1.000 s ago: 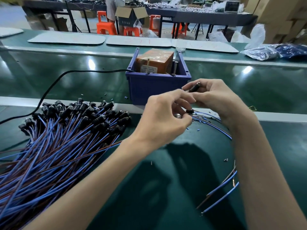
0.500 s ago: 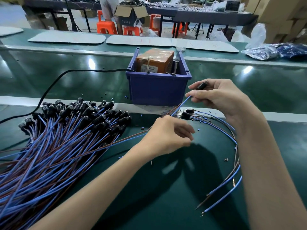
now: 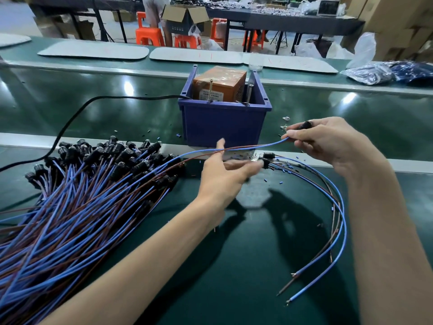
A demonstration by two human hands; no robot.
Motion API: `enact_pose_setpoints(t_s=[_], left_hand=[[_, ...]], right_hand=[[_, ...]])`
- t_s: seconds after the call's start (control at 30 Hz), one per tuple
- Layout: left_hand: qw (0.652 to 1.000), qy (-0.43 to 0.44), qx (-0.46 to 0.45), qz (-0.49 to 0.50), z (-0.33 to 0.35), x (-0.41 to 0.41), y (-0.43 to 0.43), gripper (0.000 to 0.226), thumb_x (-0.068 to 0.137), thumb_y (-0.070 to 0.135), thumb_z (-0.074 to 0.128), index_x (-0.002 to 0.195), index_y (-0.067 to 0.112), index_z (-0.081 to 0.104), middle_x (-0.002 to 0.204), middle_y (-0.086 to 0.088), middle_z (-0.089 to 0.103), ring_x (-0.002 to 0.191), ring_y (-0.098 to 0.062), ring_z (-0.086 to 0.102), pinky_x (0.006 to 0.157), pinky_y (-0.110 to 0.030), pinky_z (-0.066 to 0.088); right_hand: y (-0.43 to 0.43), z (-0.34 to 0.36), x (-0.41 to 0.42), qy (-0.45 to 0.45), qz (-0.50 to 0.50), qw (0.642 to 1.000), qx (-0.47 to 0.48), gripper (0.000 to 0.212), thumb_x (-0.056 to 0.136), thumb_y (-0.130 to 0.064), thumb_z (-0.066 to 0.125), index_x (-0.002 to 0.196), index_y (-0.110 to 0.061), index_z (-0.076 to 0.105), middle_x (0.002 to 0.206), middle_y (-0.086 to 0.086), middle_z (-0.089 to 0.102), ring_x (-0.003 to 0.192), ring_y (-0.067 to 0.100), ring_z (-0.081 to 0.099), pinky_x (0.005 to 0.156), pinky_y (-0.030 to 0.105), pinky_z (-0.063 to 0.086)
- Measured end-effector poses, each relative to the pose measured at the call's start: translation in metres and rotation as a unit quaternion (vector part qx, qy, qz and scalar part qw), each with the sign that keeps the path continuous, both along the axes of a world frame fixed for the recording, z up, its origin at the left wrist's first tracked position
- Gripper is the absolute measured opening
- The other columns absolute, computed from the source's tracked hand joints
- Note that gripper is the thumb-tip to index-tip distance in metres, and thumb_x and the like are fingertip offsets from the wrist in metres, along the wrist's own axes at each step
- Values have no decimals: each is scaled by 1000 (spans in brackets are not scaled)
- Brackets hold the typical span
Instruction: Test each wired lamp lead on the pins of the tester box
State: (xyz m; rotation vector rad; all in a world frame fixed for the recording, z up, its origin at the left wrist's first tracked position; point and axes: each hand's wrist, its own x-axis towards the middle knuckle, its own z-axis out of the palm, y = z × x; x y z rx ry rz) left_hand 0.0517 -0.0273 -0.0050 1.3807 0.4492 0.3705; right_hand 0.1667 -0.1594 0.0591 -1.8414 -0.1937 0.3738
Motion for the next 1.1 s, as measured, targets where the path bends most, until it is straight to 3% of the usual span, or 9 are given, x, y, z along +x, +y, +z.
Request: enact_pose_setpoints(t_s=[0.07, 0.17, 0.33, 0.4, 0.5, 0.67, 0.83, 0.97, 1.1], left_hand=[[994, -32, -88, 52, 5, 3, 1, 48, 87, 24, 69, 131, 18, 49, 86, -1, 75, 89, -11, 70, 93, -26, 51], [968, -75, -206, 124, 10, 5, 3, 20, 102, 27, 43, 115, 15, 52, 79, 1, 72, 72, -7, 68, 72, -15, 55], [937, -122, -237, 227, 10, 1, 9, 30, 106, 23, 26, 95, 16, 52, 67, 1, 70, 63, -7, 69, 70, -18, 55], [934, -137, -221, 247, 10, 1, 9, 30, 106, 24, 24, 94, 18, 51, 57, 5, 66, 58, -7, 67, 66, -18, 53], [933, -157, -196, 259, 10, 2, 11, 29, 106, 23, 24, 92, 20, 49, 52, 8, 55, 45, -7, 59, 53, -17, 50], [971, -126, -145, 140, 7, 5, 5, 29, 105, 16, 27, 85, 12, 48, 44, 9, 37, 33, -8, 37, 40, -16, 36], [993, -62, -99, 1, 2, 1, -10, 55, 103, 44, 22, 73, 9, 53, 43, 5, 26, 34, -9, 30, 37, -17, 33], [997, -65, -37, -29, 2, -1, -9, 52, 105, 35, 28, 71, 10, 58, 43, 5, 30, 37, -10, 35, 41, -15, 37], [998, -46, -10, -51, 0, -2, -9, 45, 103, 33, 35, 76, 15, 66, 45, 8, 39, 40, -8, 42, 47, -15, 41]], right_hand=[[-1, -4, 3, -17, -2, 998, -53, 7, 87, -7, 66, 87, -14, 64, 64, -7, 70, 41, -5, 53, 44, 5, 37], [-1, -8, 7, -52, -9, 992, -114, 13, 88, -1, 62, 83, -12, 58, 72, 2, 66, 46, -1, 55, 45, 7, 39], [0, -7, 9, -69, -54, 989, -118, 24, 83, -3, 66, 82, -23, 52, 84, 5, 68, 83, 17, 64, 81, 37, 51], [4, -7, 7, -61, -57, 996, -42, 28, 87, 3, 54, 89, -24, 48, 74, 1, 64, 75, 14, 68, 82, 41, 53], [11, -4, 3, -60, -62, 994, 60, 25, 97, -1, 39, 108, -23, 43, 66, -2, 49, 46, 3, 56, 62, 29, 55], [21, 0, -7, -54, -26, 994, 90, 18, 103, -13, 40, 95, -23, 53, 65, -4, 36, 42, 2, 35, 42, 15, 40], [34, -3, -14, -116, 25, 993, 15, 3, 91, -24, 64, 88, -24, 65, 58, -11, 37, 44, 1, 32, 43, 14, 28], [35, -4, -12, -107, -43, 992, 55, 13, 77, -17, 78, 70, -14, 67, 45, -11, 35, 36, 2, 27, 36, 13, 23], [29, 0, -13, -85, 20, 994, 66, 21, 76, -28, 80, 81, -10, 72, 46, -12, 40, 39, 3, 32, 34, 12, 22]])
